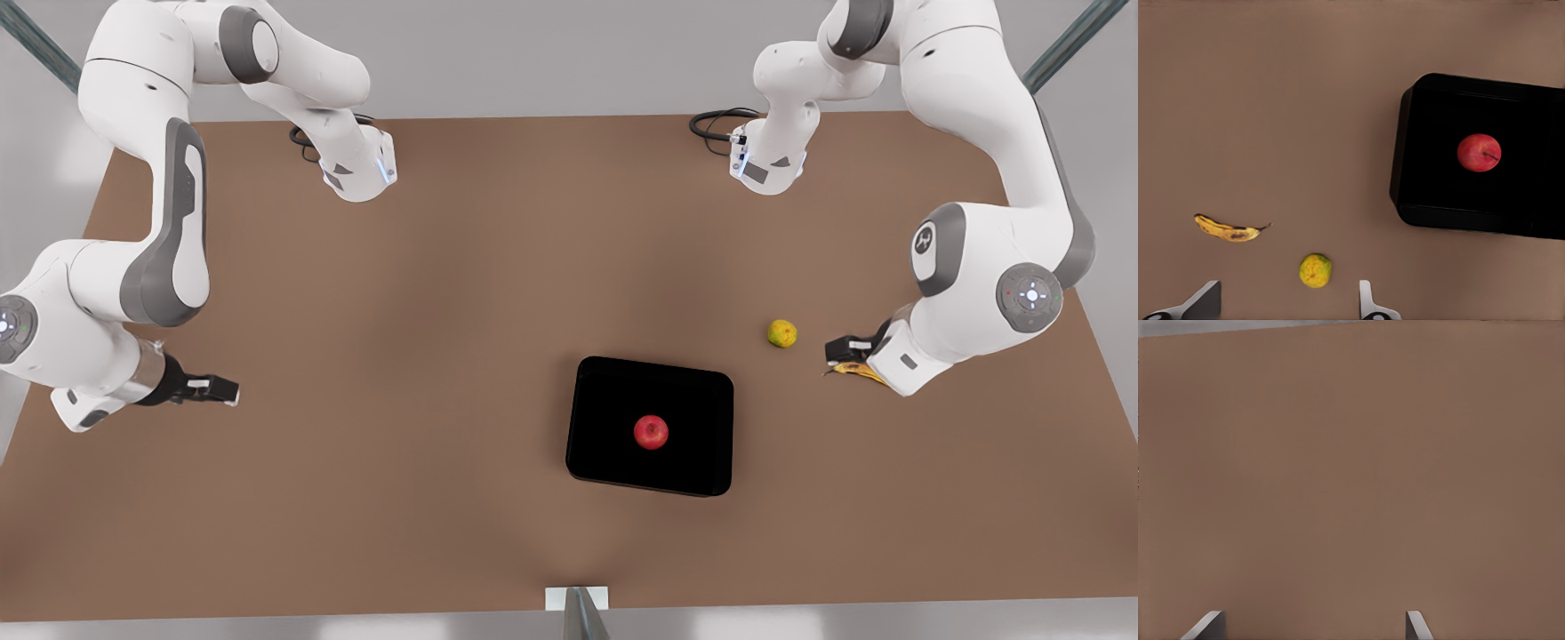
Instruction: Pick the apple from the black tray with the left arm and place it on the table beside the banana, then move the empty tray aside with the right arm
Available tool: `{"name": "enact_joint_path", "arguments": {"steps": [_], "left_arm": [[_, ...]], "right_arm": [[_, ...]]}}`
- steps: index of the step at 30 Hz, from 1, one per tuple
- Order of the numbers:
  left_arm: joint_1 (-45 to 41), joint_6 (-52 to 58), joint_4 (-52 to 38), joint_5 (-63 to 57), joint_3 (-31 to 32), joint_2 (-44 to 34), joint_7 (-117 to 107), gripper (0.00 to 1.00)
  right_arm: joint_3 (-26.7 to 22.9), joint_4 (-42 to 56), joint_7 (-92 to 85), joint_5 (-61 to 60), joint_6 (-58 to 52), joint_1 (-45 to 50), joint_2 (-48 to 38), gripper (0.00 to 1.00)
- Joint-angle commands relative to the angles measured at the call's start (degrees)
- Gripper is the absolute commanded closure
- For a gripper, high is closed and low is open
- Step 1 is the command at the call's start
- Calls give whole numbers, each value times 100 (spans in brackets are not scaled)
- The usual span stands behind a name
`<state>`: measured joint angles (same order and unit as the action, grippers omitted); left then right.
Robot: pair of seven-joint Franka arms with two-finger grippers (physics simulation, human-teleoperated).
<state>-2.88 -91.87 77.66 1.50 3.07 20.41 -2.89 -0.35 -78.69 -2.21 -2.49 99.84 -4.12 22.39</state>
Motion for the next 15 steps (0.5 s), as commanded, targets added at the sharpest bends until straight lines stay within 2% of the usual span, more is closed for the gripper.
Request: {"name": "enact_joint_path", "arguments": {"steps": [1, 4, 7, 10, 13, 15], "left_arm": [[-10, -253, 3, 0, 0, -2, 113, 0], [-318, -305, 3, -1, 9, 42, 148, 0], [-1609, -340, -23, -457, 185, 455, -1126, 0], [-2260, -1263, -49, 61, 202, 991, -2690, 0], [-2251, -1615, 162, 26, 167, 1281, -2822, 0], [-2234, -1746, -22, -141, 123, 1632, -2823, 0]], "right_arm": [[0, 3, -156, -32, 211, -1, -7, 0], [0, 12, -183, -32, 308, 8, 266, 0], [9, 38, -209, -15, 493, 17, 573, 0], [0, 126, -148, 530, 63, 166, 327, 0], [-158, 135, -139, 258, -140, 122, 116, 0], [-132, 135, -139, 267, -140, 122, 125, 0]]}}
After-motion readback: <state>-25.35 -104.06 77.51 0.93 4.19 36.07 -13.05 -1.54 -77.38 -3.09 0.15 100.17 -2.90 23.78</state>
